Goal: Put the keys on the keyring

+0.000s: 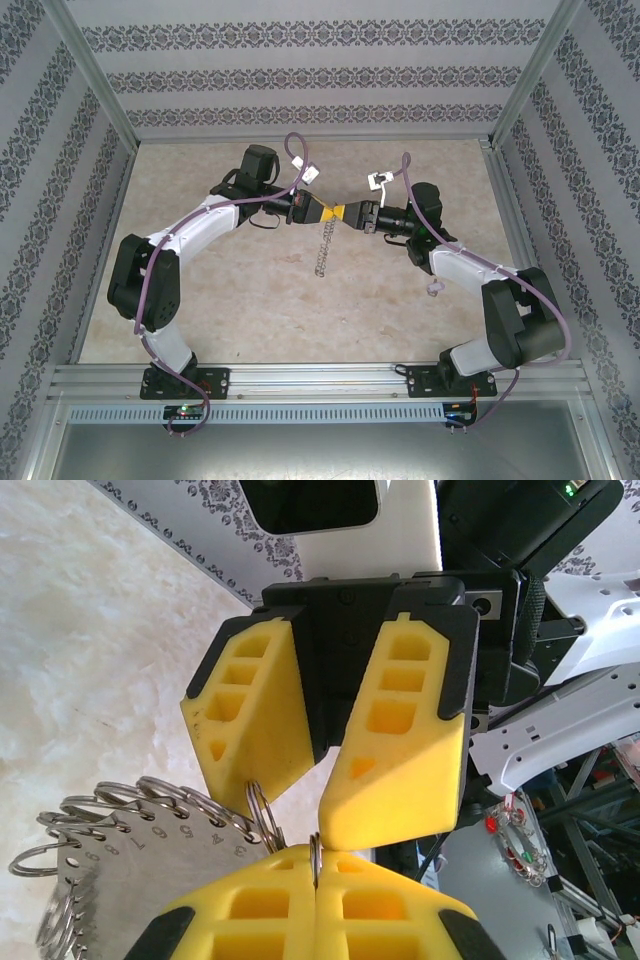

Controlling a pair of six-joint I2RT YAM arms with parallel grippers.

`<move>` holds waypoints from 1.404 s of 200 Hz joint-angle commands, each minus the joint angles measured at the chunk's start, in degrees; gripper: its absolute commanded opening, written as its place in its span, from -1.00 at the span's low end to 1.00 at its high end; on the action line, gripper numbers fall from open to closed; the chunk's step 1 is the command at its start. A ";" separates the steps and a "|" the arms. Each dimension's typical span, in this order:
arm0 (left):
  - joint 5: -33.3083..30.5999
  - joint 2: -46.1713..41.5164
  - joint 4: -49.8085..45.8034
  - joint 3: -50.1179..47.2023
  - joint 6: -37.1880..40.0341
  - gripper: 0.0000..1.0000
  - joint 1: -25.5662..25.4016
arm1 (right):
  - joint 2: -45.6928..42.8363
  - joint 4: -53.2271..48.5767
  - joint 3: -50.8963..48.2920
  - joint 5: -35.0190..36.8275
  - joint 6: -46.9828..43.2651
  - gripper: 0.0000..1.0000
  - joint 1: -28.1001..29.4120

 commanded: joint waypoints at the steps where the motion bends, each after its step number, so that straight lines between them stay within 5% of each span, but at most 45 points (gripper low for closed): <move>1: 1.64 -2.12 2.06 3.59 1.36 -1.00 -0.22 | -1.02 -0.73 0.44 -5.04 -0.75 -0.32 1.80; 18: 1.58 -1.95 1.73 3.90 1.51 -1.00 -0.16 | -1.40 -0.83 0.11 -5.31 -0.92 -0.39 1.91; 47: 1.83 -1.50 1.00 4.18 1.80 -1.00 -0.26 | -2.25 -1.46 -0.45 -5.20 -1.39 -0.81 1.82; 95: 1.97 -1.24 0.72 4.36 1.89 -1.00 -0.40 | -1.78 -1.75 -0.88 -4.65 -1.69 -1.00 0.97; 120: 1.95 -1.02 0.12 4.91 2.06 -1.00 -0.42 | -1.33 -1.38 -0.80 -5.00 -1.69 -1.00 0.70; 161: 1.32 -0.97 -0.36 5.01 2.06 -0.45 -0.40 | -2.08 -1.36 -0.80 -3.88 -1.99 -1.00 0.10; 281: -0.47 -2.53 6.18 -0.23 -2.07 -0.41 0.35 | -2.73 -0.41 -0.18 -2.45 -0.87 -1.00 -1.26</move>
